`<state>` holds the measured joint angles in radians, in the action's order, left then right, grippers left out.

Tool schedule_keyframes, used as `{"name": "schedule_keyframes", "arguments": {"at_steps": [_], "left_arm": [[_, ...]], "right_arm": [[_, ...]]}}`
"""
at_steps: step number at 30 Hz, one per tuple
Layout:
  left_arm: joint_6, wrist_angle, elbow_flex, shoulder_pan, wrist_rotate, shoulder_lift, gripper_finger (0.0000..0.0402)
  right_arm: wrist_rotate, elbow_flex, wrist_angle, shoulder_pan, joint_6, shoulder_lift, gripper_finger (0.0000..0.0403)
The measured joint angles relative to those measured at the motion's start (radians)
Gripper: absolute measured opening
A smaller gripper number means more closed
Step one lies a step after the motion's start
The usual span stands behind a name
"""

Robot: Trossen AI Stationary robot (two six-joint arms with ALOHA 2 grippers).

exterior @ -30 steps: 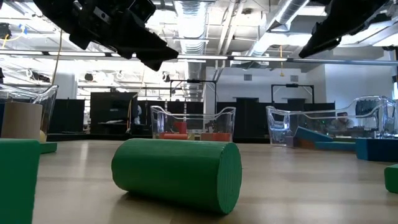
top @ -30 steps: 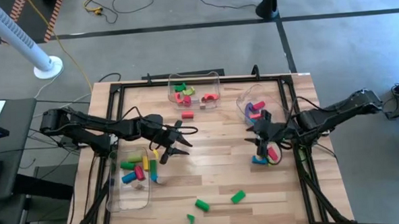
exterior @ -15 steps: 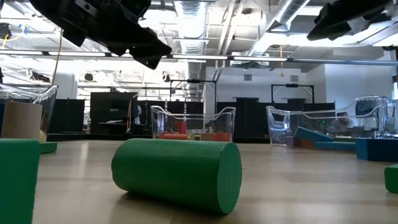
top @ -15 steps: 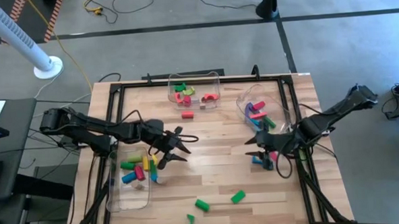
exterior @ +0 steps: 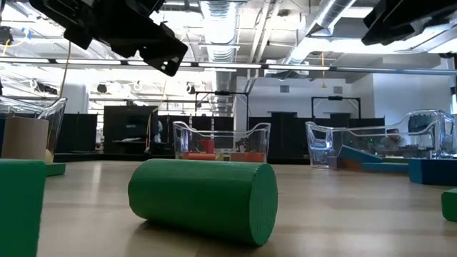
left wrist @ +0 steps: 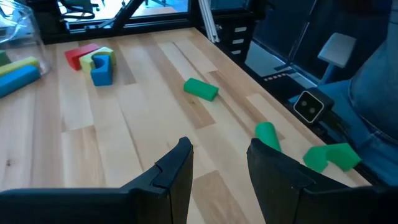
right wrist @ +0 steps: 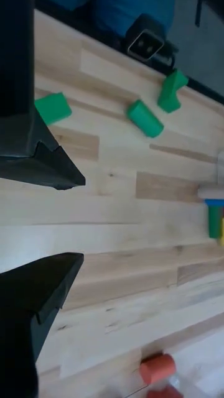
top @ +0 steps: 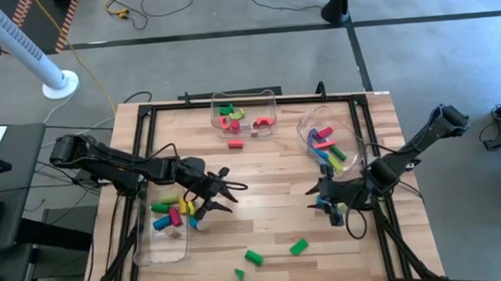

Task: Sort blocks by size
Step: Put the green arch block into the middle transparent bin

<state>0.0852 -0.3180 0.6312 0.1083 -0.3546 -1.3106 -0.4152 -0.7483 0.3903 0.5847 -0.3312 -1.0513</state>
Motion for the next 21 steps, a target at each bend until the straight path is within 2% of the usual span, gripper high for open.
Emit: {"name": "schedule_keyframes", "arguments": {"at_steps": [13, 21], "left_arm": [[-0.007, 0.025, 0.0, 0.05, 0.001, 0.0, 0.0143], [-0.064, 0.044, 0.0, 0.11, 0.002, 0.0, 0.0143]], "right_arm": [[-0.001, 0.0, -0.141, 0.066, 0.004, -0.022, 0.021], [-0.001, 0.0, -0.342, 0.104, 0.05, -0.167, 0.021]]}}
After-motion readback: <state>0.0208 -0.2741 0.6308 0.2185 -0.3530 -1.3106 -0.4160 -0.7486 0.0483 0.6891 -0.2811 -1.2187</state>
